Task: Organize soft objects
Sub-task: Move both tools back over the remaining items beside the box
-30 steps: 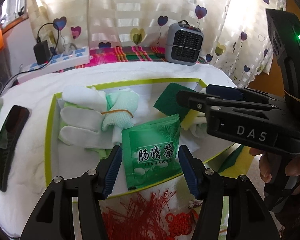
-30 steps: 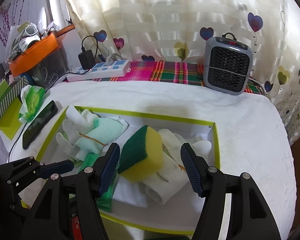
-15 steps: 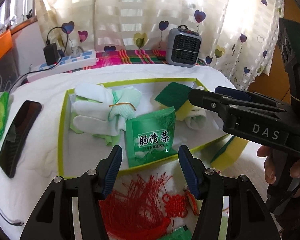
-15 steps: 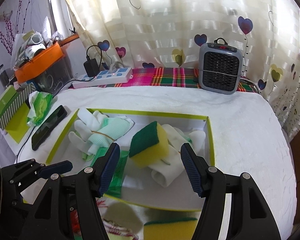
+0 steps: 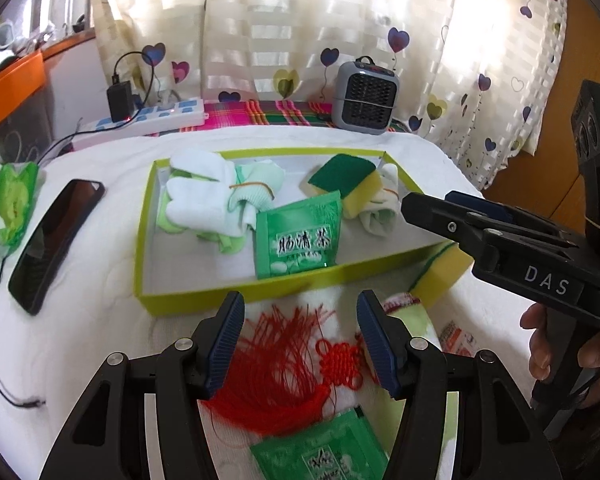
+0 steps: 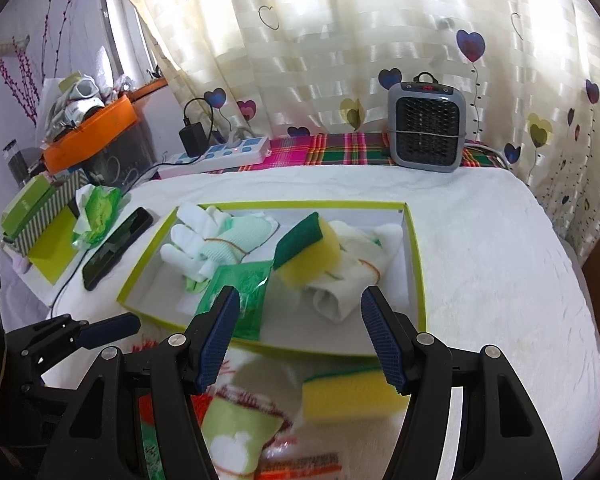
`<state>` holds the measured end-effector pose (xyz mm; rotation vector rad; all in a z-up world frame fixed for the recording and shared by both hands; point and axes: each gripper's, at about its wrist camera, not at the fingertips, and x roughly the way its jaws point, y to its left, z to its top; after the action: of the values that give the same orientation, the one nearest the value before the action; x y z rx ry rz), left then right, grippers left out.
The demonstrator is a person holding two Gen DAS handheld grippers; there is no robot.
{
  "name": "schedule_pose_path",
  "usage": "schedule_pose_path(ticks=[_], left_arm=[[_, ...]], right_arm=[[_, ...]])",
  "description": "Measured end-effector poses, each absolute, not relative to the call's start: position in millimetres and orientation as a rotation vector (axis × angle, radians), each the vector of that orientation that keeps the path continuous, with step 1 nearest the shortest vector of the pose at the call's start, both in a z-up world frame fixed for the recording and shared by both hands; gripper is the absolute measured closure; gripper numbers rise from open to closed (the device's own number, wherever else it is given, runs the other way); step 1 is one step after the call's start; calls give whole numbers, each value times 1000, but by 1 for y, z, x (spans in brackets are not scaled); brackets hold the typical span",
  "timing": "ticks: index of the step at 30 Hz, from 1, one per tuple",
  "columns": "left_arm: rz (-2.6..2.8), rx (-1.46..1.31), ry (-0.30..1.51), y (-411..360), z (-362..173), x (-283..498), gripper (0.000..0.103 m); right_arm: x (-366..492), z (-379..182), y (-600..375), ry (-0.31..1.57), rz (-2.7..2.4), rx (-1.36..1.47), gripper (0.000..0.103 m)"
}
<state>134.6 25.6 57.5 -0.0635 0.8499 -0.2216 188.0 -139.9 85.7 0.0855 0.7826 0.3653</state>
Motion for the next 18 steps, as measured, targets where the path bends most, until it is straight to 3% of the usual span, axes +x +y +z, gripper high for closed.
schedule_pose_path(ticks=[18], left_arm=[[-206,-66,832,26,53,92,45]], right_arm=[[141,77,-152,759,371,133,39]])
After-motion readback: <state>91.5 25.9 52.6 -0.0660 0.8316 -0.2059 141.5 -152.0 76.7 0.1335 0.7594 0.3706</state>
